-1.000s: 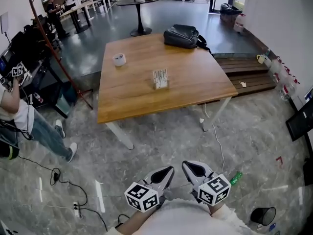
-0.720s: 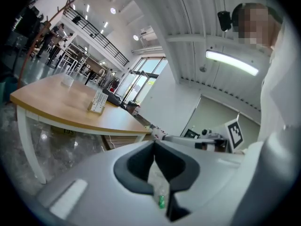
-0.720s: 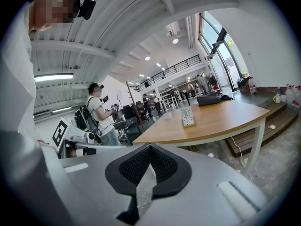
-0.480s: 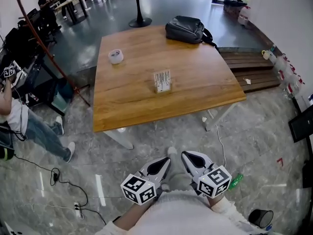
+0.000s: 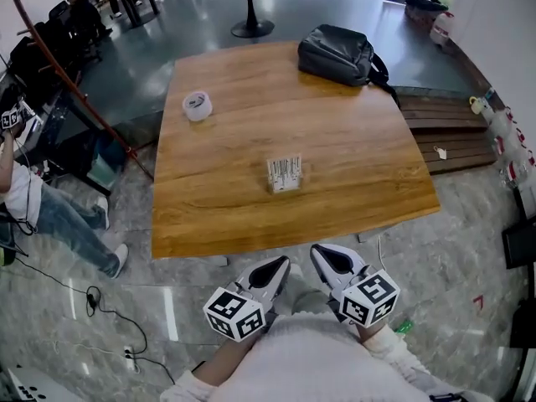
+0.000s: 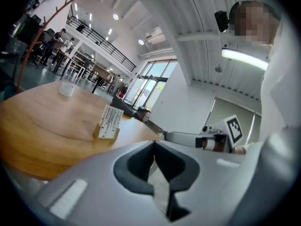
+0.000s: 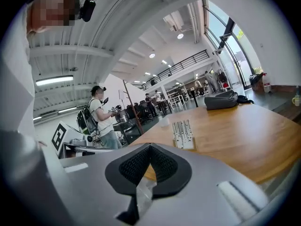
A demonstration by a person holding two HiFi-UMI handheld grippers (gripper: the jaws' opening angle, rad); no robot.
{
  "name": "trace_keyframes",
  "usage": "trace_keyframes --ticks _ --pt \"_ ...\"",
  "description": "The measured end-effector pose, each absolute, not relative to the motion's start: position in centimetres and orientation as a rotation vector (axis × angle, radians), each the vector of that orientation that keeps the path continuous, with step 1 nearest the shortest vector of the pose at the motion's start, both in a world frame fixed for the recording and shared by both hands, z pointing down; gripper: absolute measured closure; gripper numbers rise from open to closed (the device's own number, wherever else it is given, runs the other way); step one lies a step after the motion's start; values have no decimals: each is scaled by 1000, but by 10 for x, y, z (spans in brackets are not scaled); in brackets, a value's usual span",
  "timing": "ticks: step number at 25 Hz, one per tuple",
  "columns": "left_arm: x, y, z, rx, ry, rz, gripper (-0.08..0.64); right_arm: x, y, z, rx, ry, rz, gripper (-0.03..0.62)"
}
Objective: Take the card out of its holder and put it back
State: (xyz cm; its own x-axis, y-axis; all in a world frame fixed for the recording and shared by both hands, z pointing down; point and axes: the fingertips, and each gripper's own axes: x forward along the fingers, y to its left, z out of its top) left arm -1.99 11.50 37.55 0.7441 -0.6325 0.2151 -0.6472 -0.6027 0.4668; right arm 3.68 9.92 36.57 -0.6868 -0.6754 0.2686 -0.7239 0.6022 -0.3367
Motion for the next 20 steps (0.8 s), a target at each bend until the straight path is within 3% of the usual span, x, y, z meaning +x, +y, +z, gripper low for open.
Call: trace_keyframes --ticks 8,20 --pt "-8 18 381 2357 -1027 -20 552 42 13 371 1023 -2755 658 594" --pt "-10 -15 397 2305 -1057 9 552 41 -27 392 949 -2716 722 594"
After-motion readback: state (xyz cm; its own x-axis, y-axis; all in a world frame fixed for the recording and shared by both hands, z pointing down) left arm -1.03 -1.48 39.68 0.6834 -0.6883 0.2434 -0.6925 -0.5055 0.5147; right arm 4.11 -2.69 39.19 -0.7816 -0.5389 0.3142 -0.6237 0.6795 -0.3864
